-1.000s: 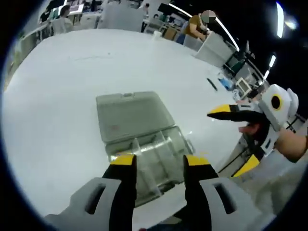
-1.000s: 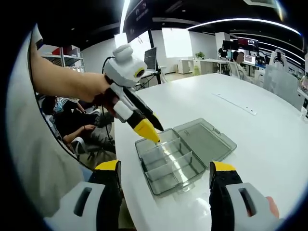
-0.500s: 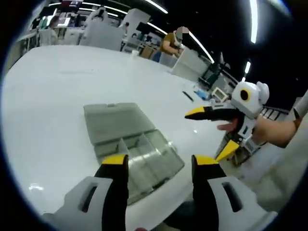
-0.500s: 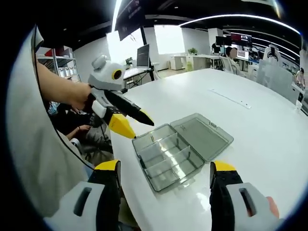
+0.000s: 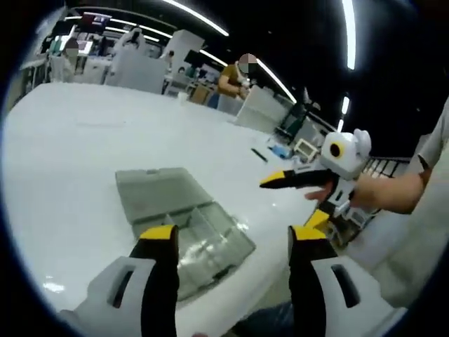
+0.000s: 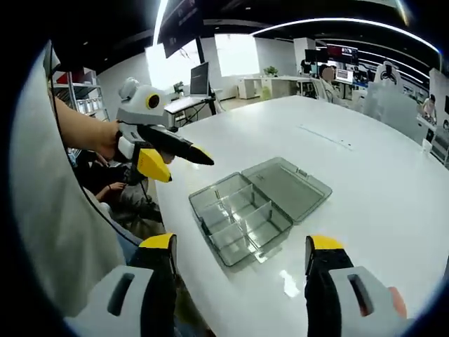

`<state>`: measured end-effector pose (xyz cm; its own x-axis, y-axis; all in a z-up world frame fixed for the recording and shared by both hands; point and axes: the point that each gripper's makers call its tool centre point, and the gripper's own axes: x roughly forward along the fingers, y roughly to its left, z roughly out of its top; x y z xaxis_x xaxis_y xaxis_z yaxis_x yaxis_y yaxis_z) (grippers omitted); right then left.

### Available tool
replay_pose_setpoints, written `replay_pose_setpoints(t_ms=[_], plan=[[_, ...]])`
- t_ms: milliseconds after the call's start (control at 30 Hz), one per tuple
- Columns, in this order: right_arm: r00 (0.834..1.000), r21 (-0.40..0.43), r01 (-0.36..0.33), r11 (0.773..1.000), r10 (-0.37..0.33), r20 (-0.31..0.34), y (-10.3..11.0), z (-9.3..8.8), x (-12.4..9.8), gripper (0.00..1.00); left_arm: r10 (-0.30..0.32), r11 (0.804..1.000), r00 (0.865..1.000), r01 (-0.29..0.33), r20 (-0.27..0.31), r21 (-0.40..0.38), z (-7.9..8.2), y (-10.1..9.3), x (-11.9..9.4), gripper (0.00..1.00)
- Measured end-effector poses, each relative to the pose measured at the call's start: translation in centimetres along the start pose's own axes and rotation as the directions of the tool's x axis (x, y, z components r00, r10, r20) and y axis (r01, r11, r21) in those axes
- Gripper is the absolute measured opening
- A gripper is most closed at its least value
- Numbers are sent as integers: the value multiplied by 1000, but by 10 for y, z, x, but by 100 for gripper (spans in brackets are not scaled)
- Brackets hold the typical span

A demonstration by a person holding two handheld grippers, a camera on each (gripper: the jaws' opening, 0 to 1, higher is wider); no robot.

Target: Insert the divider into the dual guide fixture by aligning both edges with the guide slots and pushing it downward to the bottom, including one-sided entry, uneven engagement, binding, and posture correction.

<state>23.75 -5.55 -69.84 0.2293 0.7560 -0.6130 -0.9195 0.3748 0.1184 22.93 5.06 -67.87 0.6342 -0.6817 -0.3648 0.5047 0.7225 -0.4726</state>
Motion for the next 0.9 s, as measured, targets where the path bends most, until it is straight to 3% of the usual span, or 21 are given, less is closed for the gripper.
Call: replay_pose_setpoints(t_ms=[367,900], plan=[[998,32,59,998,-58,-22,-14,-14,-16,70,-18,999,1000,17,25,32,5,-5,-2,62],[993,49,117,992,-116,-39,-34,-27,-36,69,2,994,1000,-1,-8,107,-2,-4,-6,64]])
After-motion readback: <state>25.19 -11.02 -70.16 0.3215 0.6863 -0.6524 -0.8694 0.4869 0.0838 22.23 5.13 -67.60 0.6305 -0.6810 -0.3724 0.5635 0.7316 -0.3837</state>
